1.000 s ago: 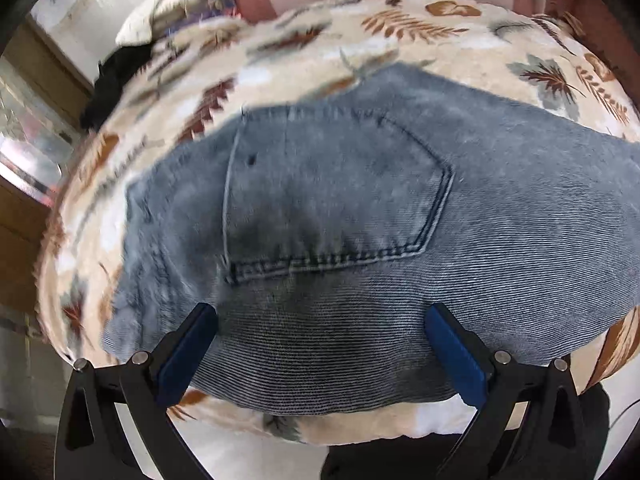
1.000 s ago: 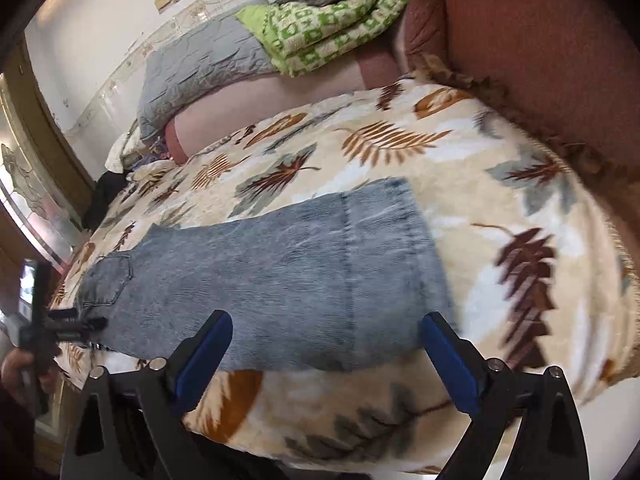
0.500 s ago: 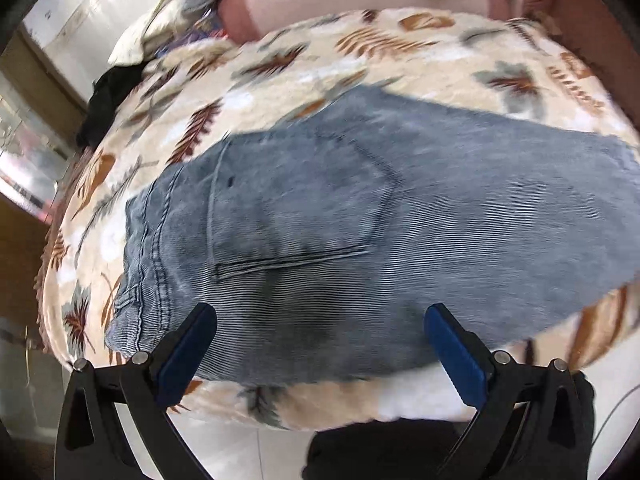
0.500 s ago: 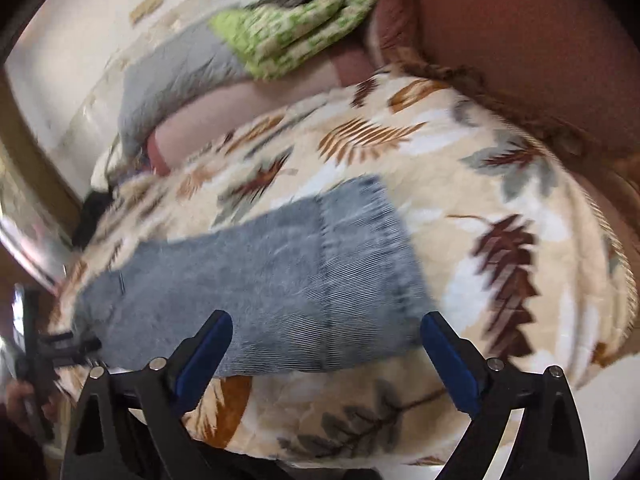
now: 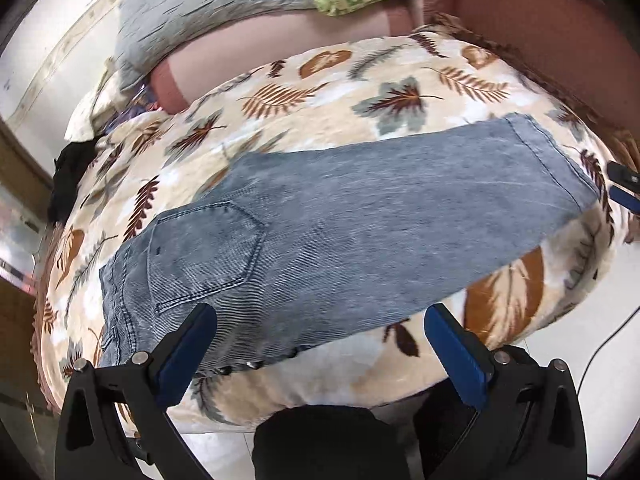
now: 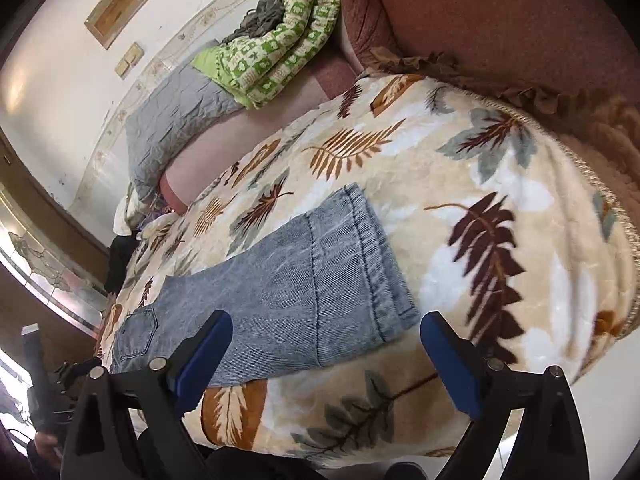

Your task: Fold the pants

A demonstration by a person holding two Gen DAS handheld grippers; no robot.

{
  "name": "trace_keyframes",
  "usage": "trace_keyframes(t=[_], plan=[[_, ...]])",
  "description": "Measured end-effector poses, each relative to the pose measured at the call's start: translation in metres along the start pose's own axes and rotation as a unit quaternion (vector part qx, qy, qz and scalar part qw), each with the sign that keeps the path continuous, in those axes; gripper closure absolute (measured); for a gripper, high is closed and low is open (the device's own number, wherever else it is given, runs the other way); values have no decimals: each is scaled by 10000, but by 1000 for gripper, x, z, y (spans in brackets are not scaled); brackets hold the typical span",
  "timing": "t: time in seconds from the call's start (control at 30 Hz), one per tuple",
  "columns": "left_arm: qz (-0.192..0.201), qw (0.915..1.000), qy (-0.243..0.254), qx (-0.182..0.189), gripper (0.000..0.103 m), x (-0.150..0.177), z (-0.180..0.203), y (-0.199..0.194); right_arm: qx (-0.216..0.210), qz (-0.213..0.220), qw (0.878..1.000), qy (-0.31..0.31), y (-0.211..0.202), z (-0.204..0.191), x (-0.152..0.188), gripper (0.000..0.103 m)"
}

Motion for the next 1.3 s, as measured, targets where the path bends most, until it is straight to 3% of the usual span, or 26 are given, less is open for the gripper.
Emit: trace_keyframes(t=[0.17, 0.3, 0.43, 0.6, 0.83, 0.9, 1.03, 1.2, 1.3], plan=[[-41, 9999, 90, -28, 0, -6, 7, 4, 134, -42, 9999, -82, 17, 2, 7, 7], [-23, 10000, 60, -28, 0, -21, 9, 20, 135, -115, 9998, 109, 24, 17, 8, 14], [-126, 9998, 83, -108, 0, -32, 14, 43, -142, -211, 9991, 328, 32, 24, 4, 23], [-313, 9995, -75, 36, 0, -32, 15, 61, -108, -271, 9987, 413, 48, 21, 0, 24], [-454, 9988, -169, -52, 0, -33, 6, 78, -612, -384, 9948, 715, 66, 26, -18, 26], [-504, 9982, -315, -54, 0, -35, -2, 86, -582, -476, 9951, 644, 70, 22, -23, 51], [-675, 9967, -440, -99, 0, -35, -12, 102, -404, -672, 9957, 486, 74, 17, -24, 75], [-851, 9943, -635, 70, 0, -33, -17, 108, -319, -687, 9967, 282, 70, 5, -26, 78], [-790, 9950, -601, -53, 0, -31, -23, 97, -360, -532, 9977, 191, 58, -8, -33, 78]])
Point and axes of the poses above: each gripper's, at about its wrist camera, not at the fingertips, and y roughly the way its jaws point, z to its right, x to its underside, the point moved 4 cm from there along y, roughly the way its jaws point, and after that the axes turned 15 degrees about x, right-handed, at the moved point
